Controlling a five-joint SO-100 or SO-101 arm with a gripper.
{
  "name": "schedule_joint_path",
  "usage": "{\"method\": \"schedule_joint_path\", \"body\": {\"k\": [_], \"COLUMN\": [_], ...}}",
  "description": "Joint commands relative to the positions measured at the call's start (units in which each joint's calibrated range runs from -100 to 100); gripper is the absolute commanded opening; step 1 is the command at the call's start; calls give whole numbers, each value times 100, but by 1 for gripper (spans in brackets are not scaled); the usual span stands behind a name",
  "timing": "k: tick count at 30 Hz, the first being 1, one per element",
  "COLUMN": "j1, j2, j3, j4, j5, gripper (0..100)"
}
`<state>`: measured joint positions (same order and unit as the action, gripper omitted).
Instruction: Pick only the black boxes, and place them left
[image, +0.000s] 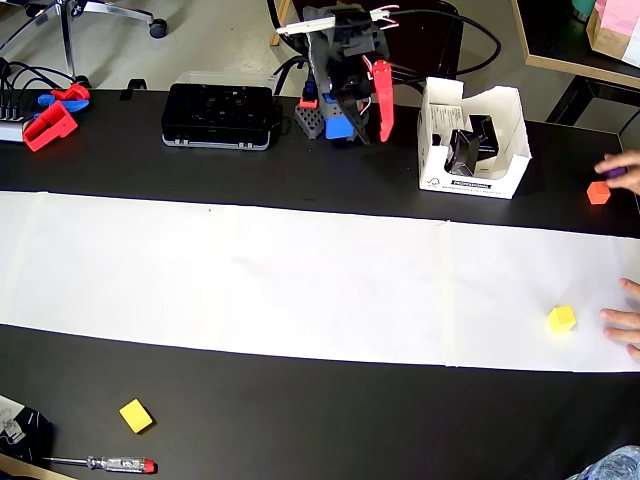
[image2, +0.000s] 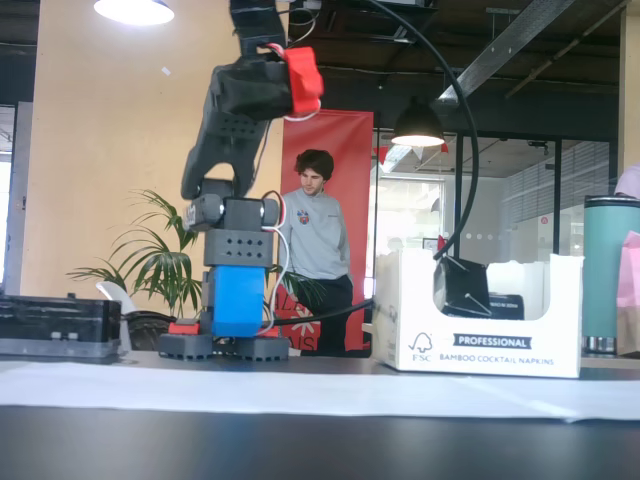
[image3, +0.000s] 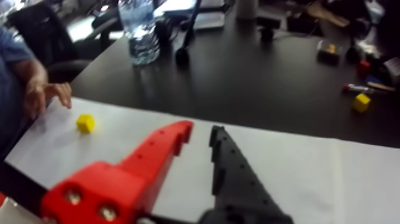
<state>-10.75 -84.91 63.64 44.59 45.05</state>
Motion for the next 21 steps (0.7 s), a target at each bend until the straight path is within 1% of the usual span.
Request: {"method": "schedule_joint_path", "body": {"k": [1,7,13,17,19,21], "j1": [629,1270,1876,2102,2171,2136], "j2": [-648,-735,-735,-751,-751,-751], "j3": [126,365,1083,1695,2049,2475], "j4": [-278,-270,-270,-278,-477,-954], "j5": [21,21,26,342,379,379], "gripper": [0,0,0,0,0,0]}}
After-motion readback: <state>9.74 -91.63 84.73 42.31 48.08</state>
